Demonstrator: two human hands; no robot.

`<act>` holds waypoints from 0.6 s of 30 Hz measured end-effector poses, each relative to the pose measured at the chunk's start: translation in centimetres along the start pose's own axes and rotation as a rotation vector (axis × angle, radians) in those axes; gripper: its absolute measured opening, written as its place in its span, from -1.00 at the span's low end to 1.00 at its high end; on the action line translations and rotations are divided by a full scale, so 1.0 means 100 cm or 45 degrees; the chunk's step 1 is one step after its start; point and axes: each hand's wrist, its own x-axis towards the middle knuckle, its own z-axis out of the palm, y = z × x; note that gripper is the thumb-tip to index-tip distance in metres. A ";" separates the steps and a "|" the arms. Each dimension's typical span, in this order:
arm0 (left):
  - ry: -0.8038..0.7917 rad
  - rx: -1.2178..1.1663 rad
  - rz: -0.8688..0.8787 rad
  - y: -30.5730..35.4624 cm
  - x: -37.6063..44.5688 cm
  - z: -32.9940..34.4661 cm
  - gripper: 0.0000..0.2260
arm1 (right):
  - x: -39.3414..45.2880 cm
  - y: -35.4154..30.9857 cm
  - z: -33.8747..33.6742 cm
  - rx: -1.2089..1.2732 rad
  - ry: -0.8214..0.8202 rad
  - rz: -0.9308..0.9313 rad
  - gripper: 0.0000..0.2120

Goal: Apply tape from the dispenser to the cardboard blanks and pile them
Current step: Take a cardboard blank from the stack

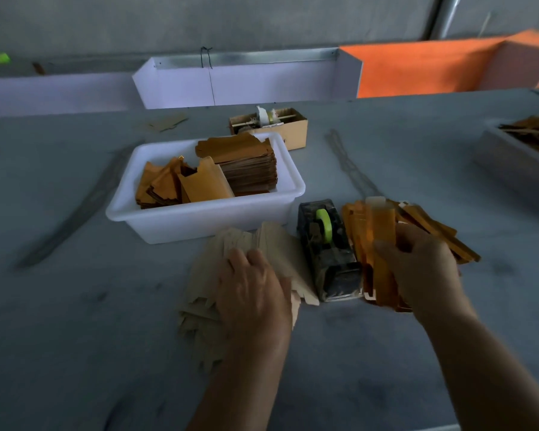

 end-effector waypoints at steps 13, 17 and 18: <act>-0.146 -0.254 -0.180 -0.009 0.022 -0.014 -0.73 | -0.016 0.008 0.011 -0.260 0.246 -0.150 -0.64; -0.232 -0.489 -0.215 -0.022 0.026 -0.020 -0.97 | -0.030 -0.002 0.020 -0.185 0.220 -0.250 -0.75; -0.251 -0.534 -0.219 -0.025 0.027 -0.022 -0.99 | -0.032 -0.004 0.024 -0.180 0.206 -0.265 -0.77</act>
